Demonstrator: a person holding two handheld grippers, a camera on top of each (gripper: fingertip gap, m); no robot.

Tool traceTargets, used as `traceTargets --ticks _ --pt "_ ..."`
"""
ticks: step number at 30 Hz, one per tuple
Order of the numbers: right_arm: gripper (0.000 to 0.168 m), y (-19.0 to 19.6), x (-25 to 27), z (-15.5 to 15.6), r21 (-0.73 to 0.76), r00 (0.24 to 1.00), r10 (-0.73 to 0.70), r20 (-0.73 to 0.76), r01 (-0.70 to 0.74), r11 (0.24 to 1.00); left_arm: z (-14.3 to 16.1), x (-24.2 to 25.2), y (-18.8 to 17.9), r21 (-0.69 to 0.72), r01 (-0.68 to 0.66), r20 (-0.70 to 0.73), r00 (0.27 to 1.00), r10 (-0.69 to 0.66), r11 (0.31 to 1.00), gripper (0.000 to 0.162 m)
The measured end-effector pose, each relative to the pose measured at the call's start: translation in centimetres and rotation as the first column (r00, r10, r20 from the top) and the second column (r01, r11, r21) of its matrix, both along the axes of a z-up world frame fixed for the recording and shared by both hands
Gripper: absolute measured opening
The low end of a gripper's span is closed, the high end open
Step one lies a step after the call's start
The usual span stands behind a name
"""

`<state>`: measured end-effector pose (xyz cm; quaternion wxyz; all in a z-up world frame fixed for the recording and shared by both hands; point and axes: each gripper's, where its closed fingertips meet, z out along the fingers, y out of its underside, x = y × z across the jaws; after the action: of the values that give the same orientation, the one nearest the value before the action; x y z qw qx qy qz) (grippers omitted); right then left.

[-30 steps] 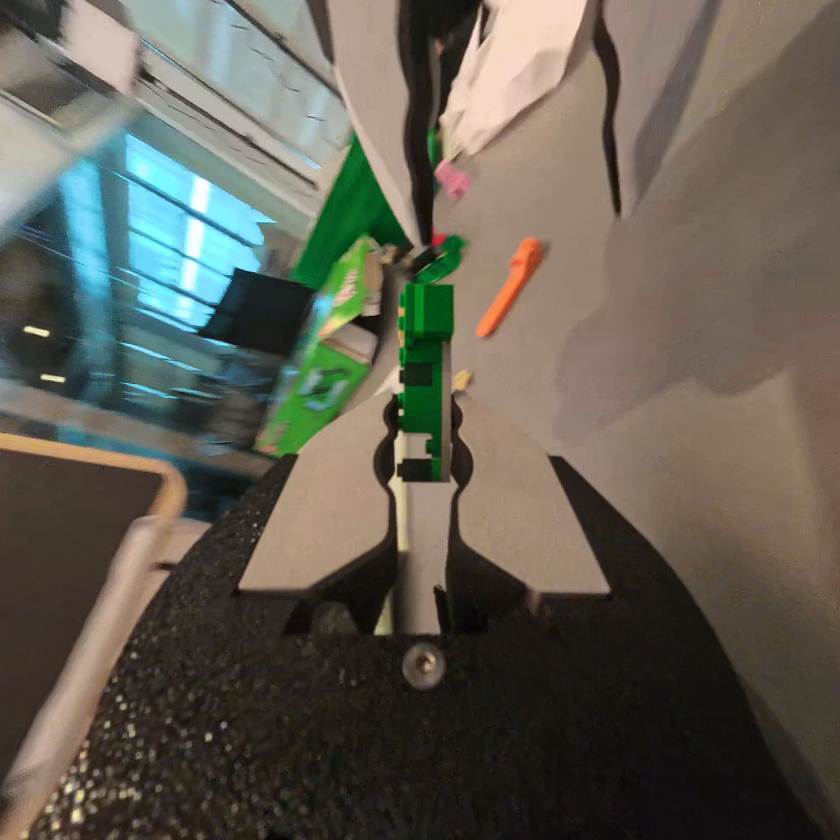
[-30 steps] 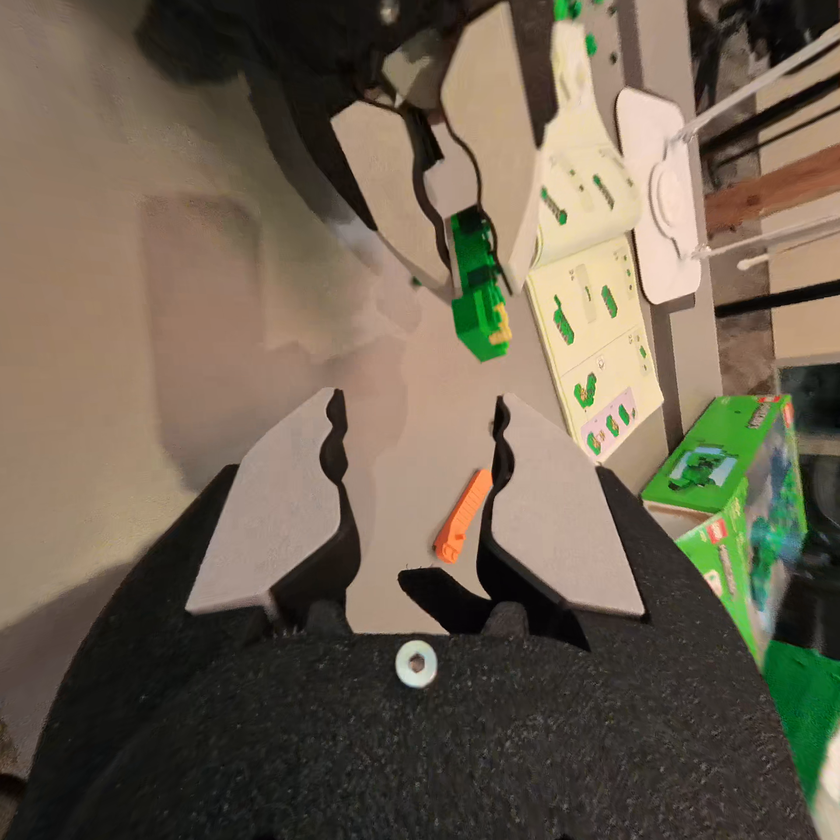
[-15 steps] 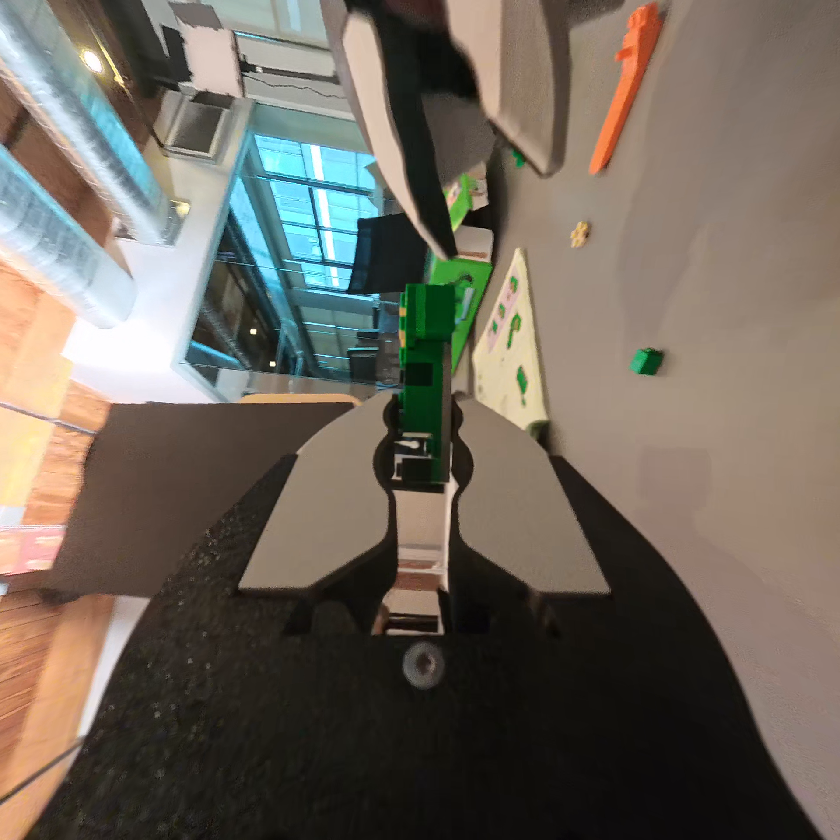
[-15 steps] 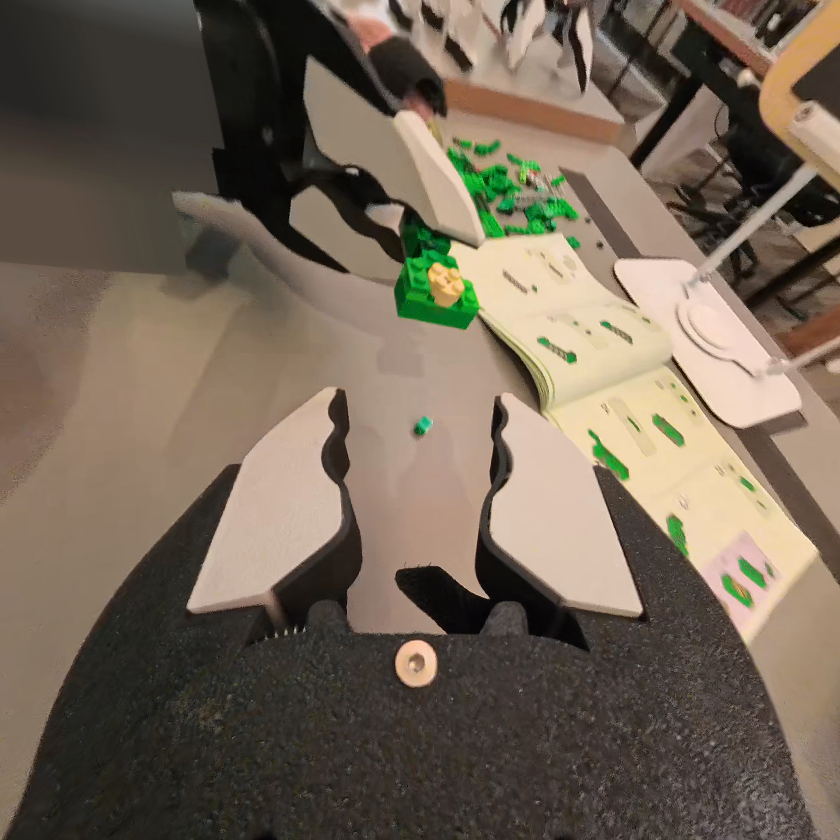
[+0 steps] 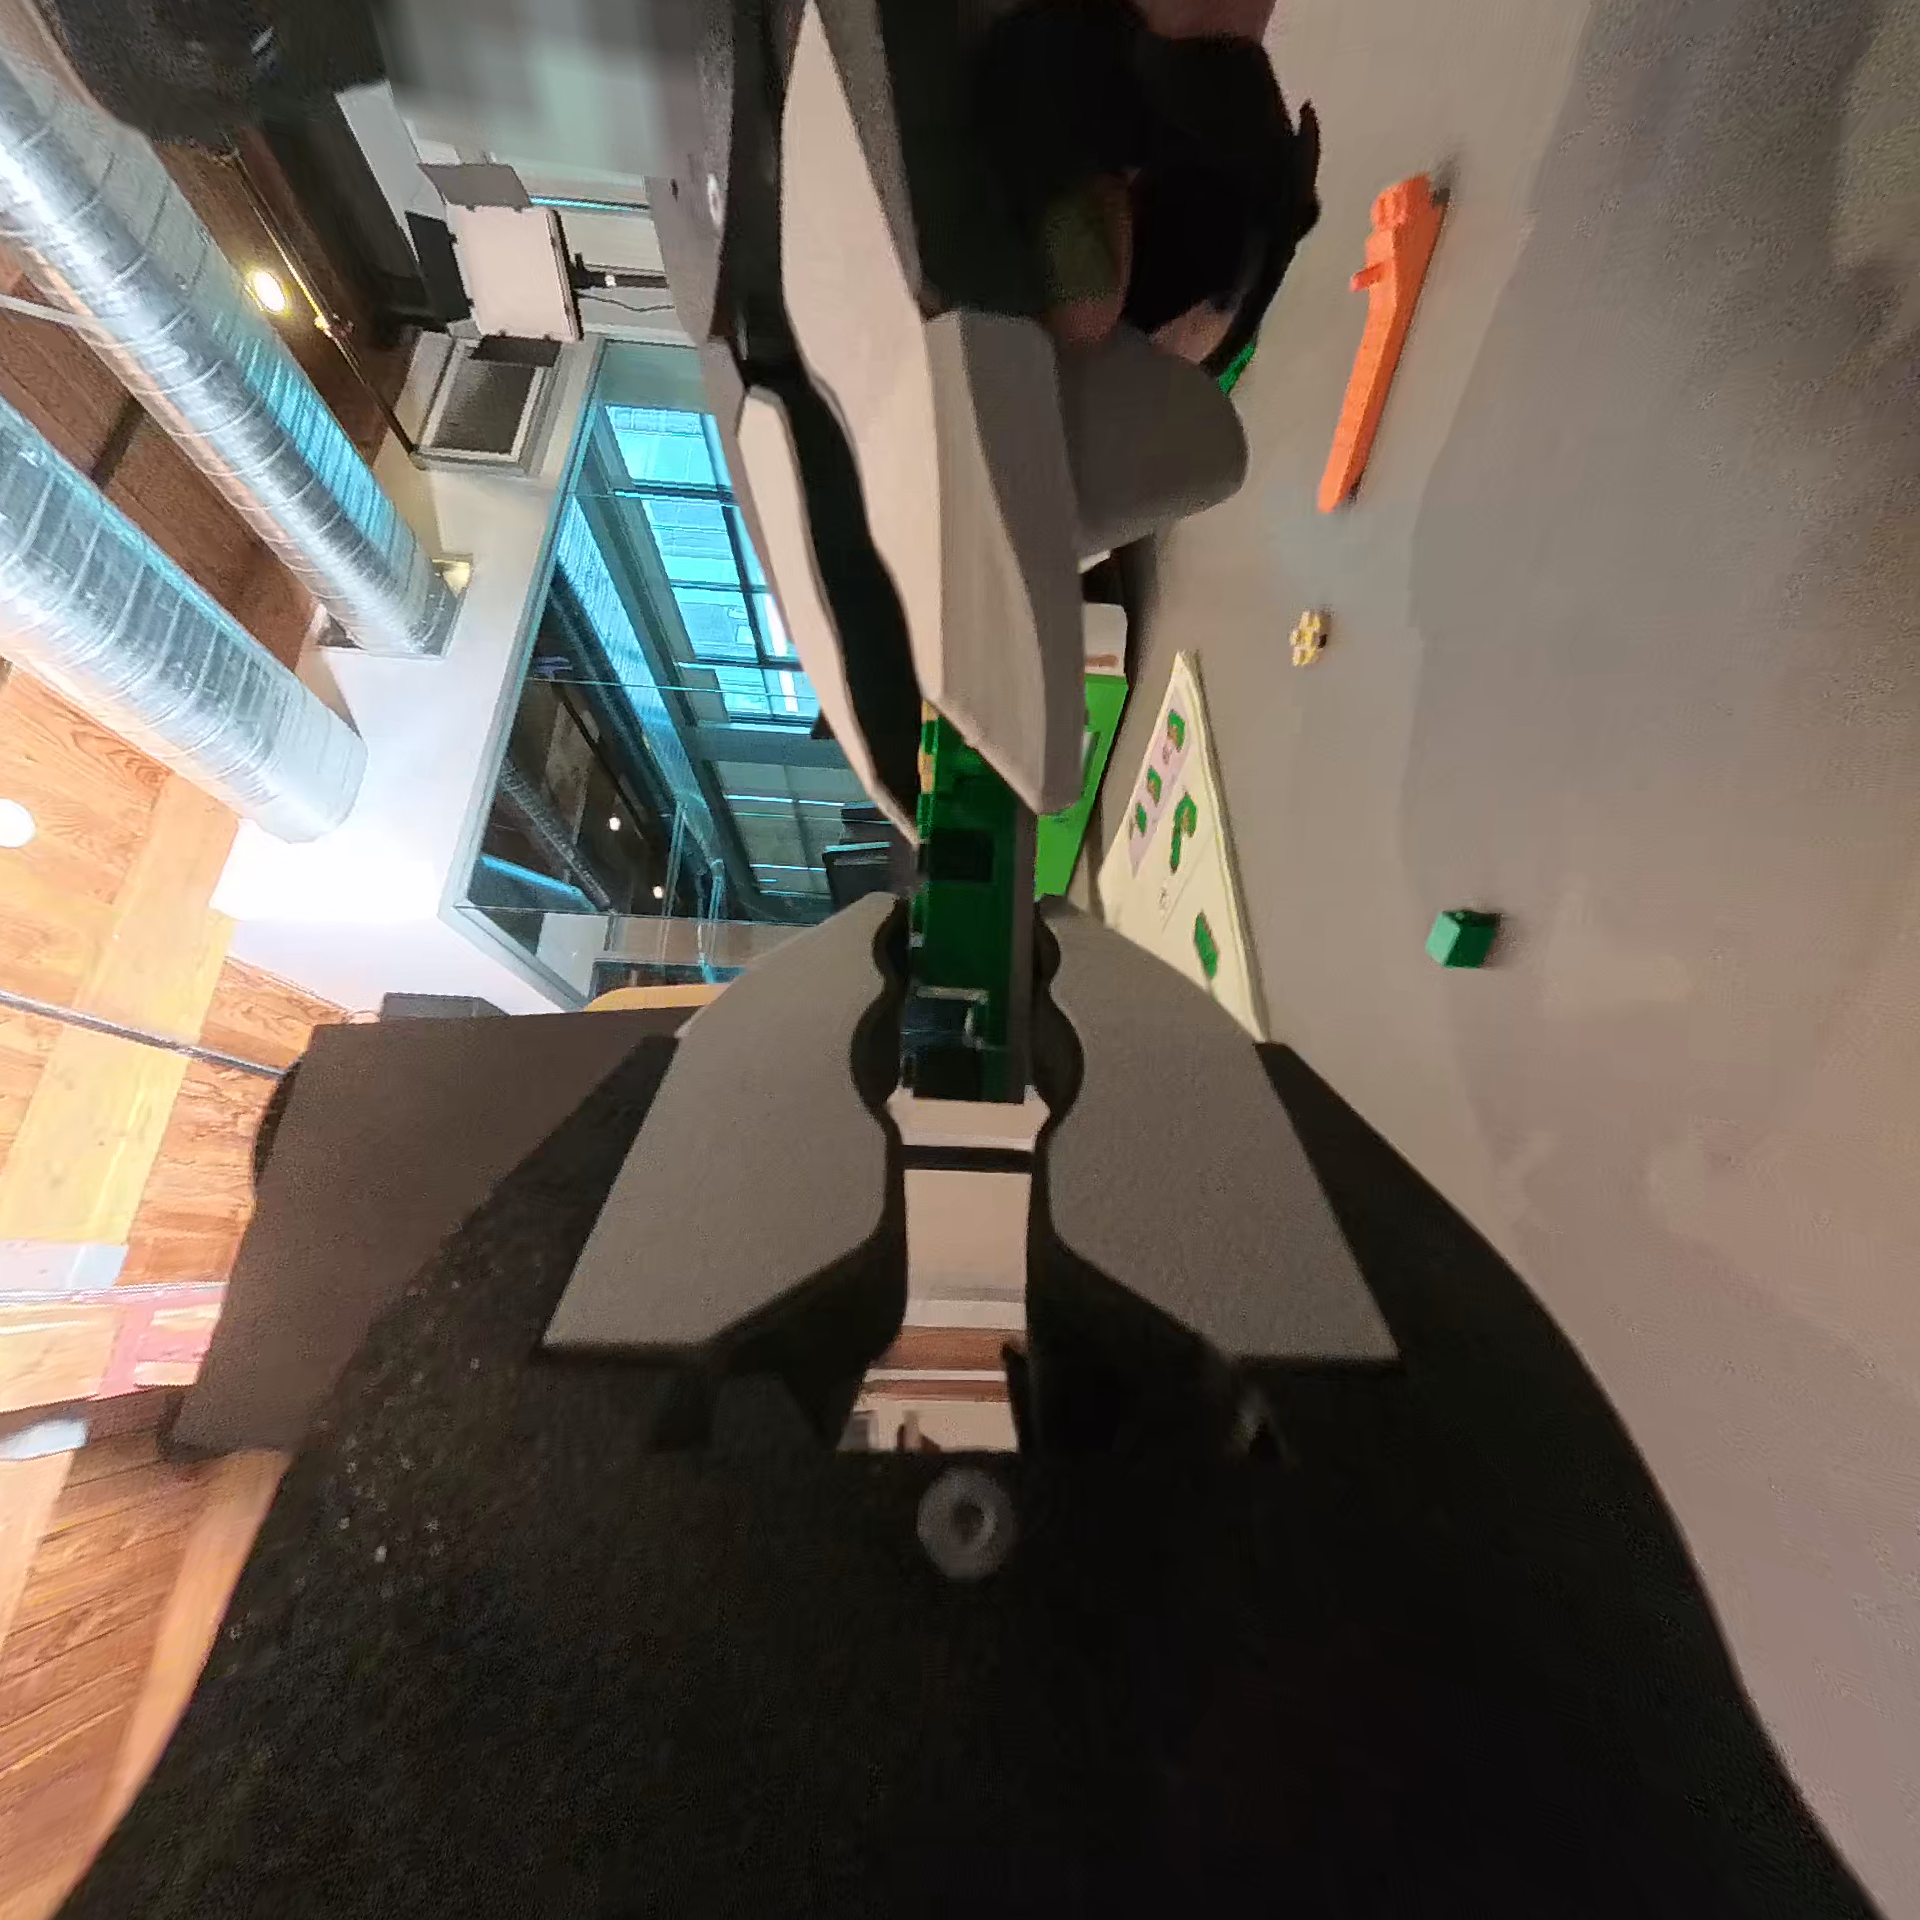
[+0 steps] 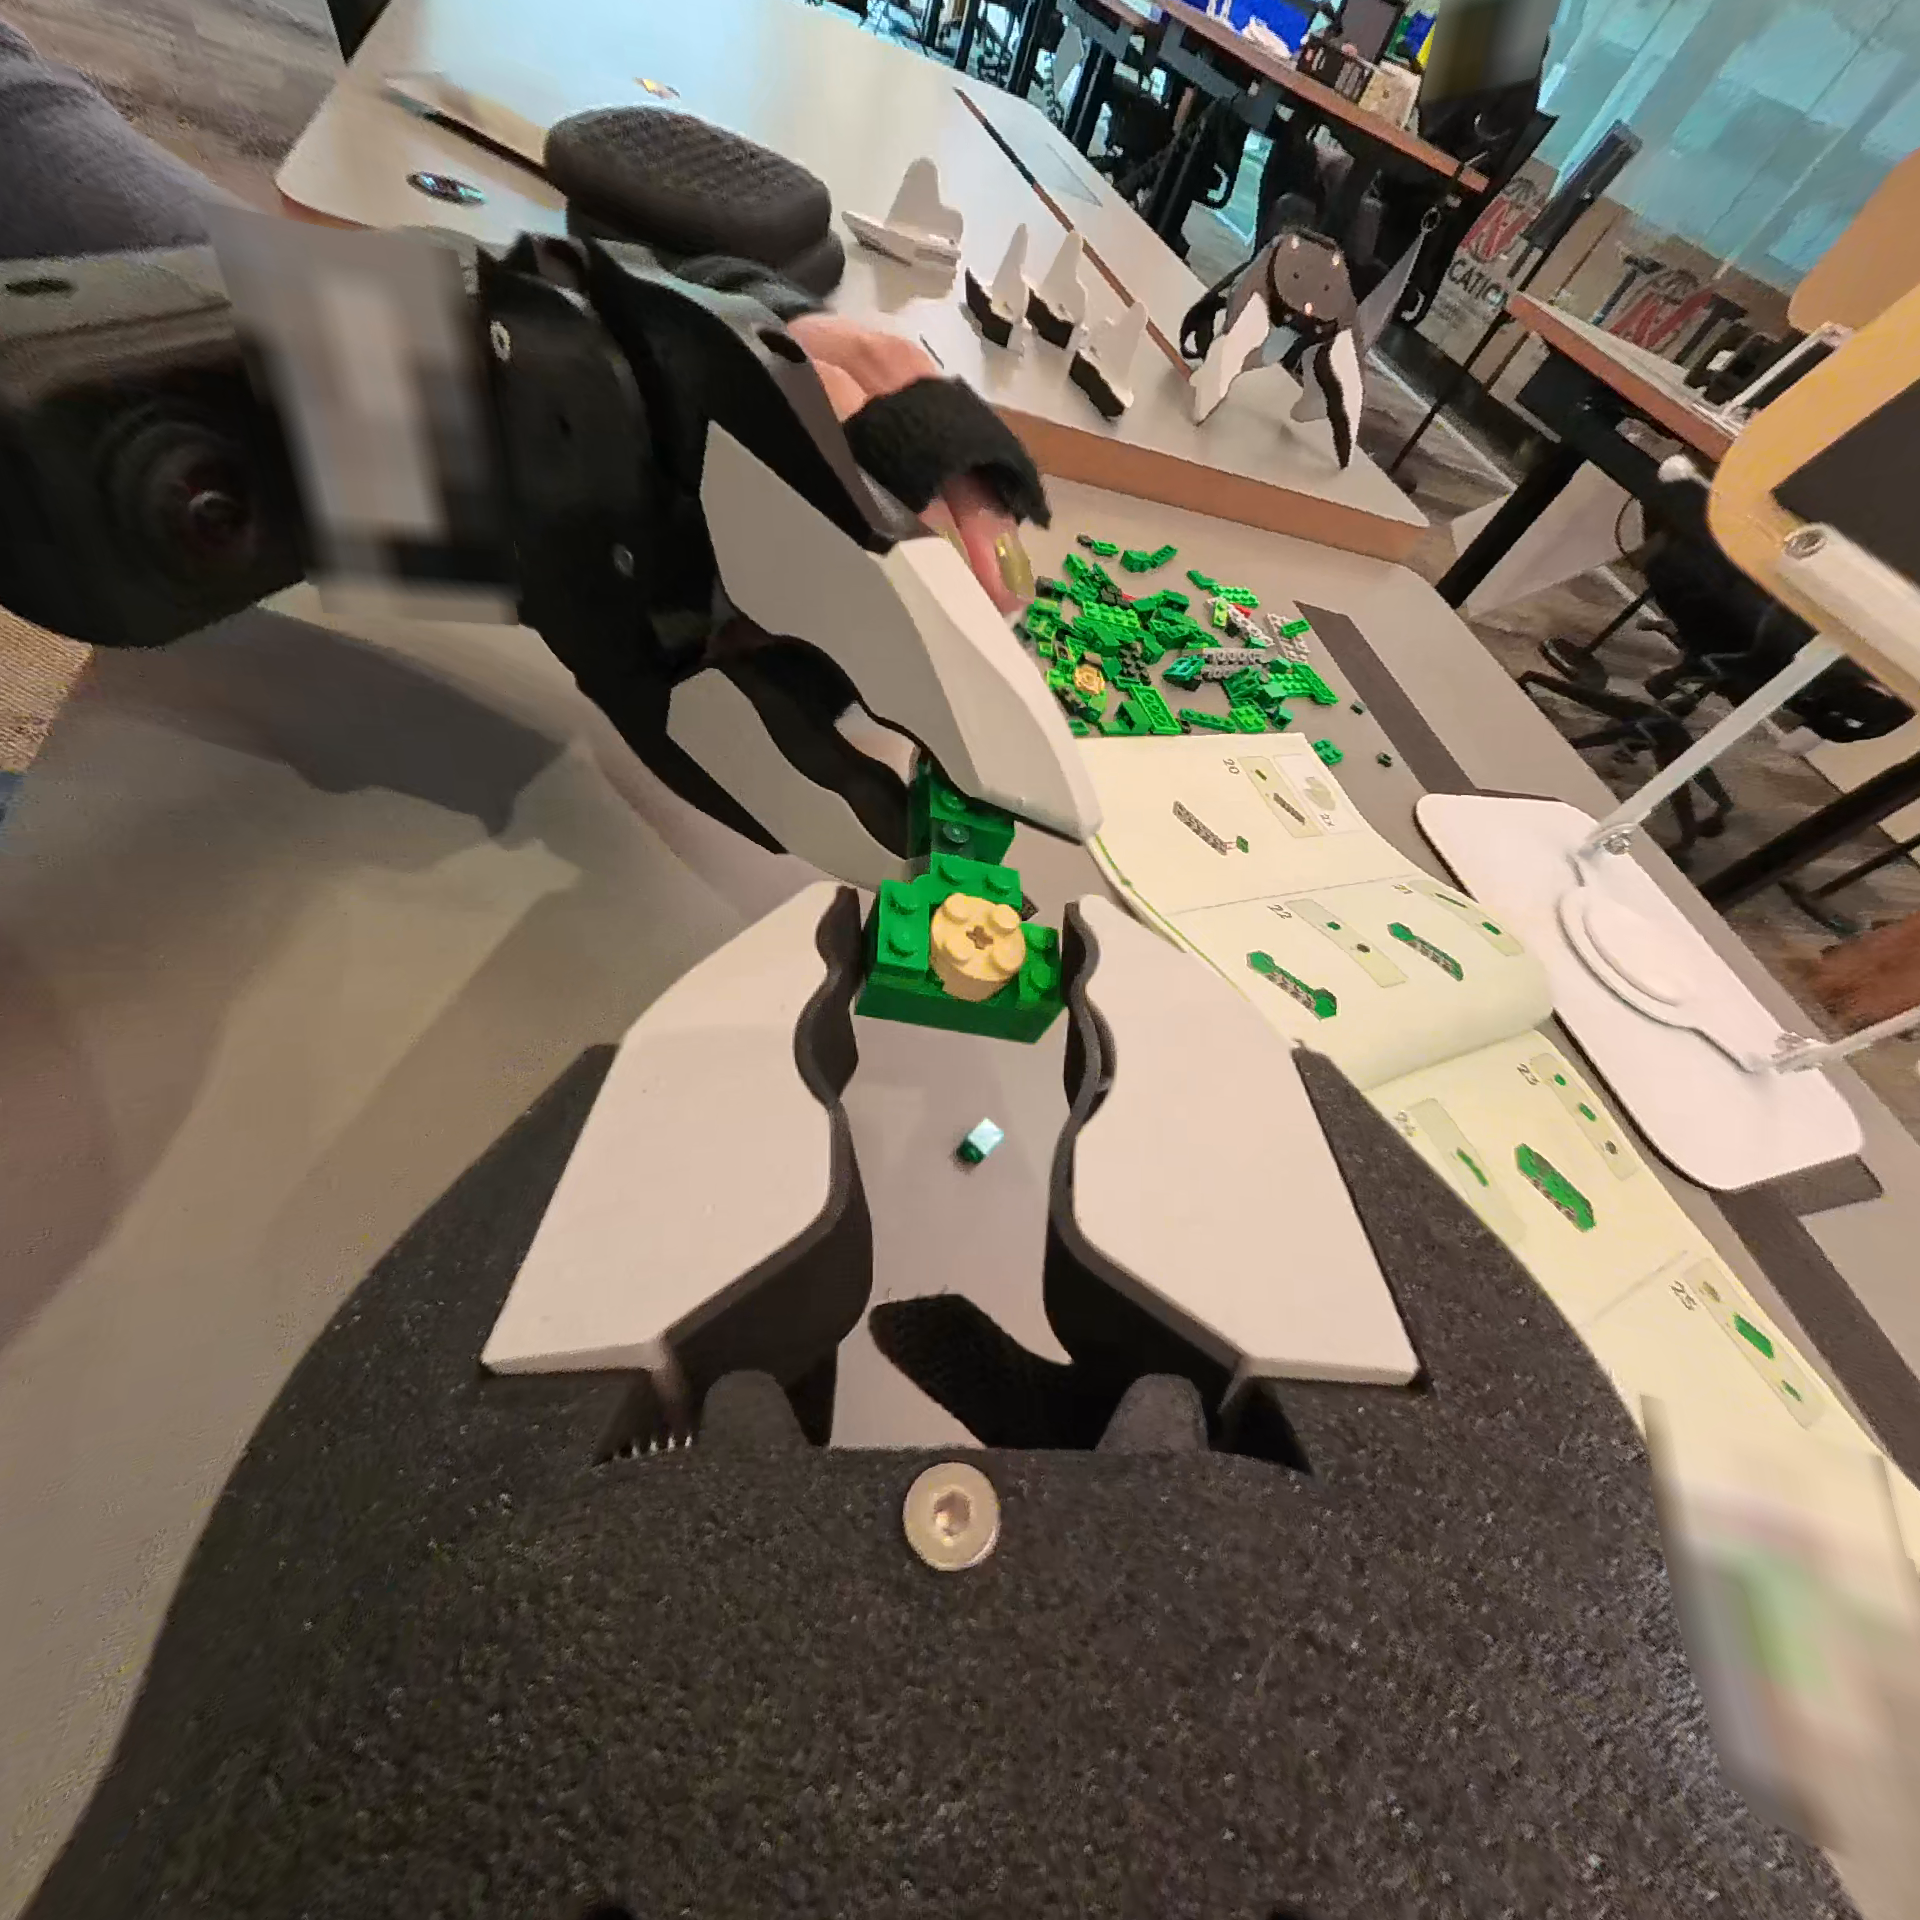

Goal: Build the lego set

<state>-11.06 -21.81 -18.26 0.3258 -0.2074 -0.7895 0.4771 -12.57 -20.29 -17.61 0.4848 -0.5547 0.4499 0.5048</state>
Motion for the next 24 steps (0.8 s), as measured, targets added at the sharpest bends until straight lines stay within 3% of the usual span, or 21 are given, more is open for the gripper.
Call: traceTargets --ticks 2,5,8,13,18,22,24 --pt "0.036 0.1 0.1 -0.3 0.003 1.0 -0.007 -0.005 0.007 1.0 -0.3 0.0 0.2 0.004 0.009 0.069 0.998 -0.009 1.0 0.023" --pt "0.036 1.0 -0.3 -0.9 0.062 0.995 -0.061 -0.085 0.066 0.996 -1.4 -1.0 0.2 -0.044 -0.019 0.255 0.966 0.029 0.999 0.056" --pt "0.036 2.1 -0.6 -2.1 0.106 0.988 -0.112 -0.106 0.124 0.987 -2.5 -2.4 -0.6 -0.086 -0.058 0.393 0.915 0.088 0.995 0.072" --pt "0.036 4.8 -2.1 -5.2 0.224 0.967 -0.253 -0.042 0.255 0.941 -3.2 -6.0 -2.4 -0.073 -0.211 0.525 0.823 0.218 0.975 0.069" --pt "0.036 6.4 -3.2 -7.9 0.31 0.935 -0.35 0.053 0.318 0.896 -3.1 -7.8 -3.4 0.014 -0.309 0.622 0.748 0.233 0.951 0.058" --pt "0.035 6.5 -3.3 -8.7 0.305 0.932 -0.351 0.088 0.31 0.9 -3.2 -7.8 -3.3 0.022 -0.328 0.602 0.758 0.249 0.945 0.055" --pt "0.046 6.2 -2.9 -8.9 0.295 0.935 -0.333 0.12 0.286 0.912 -3.5 -7.8 -3.3 0.013 -0.324 0.616 0.748 0.248 0.946 0.055"
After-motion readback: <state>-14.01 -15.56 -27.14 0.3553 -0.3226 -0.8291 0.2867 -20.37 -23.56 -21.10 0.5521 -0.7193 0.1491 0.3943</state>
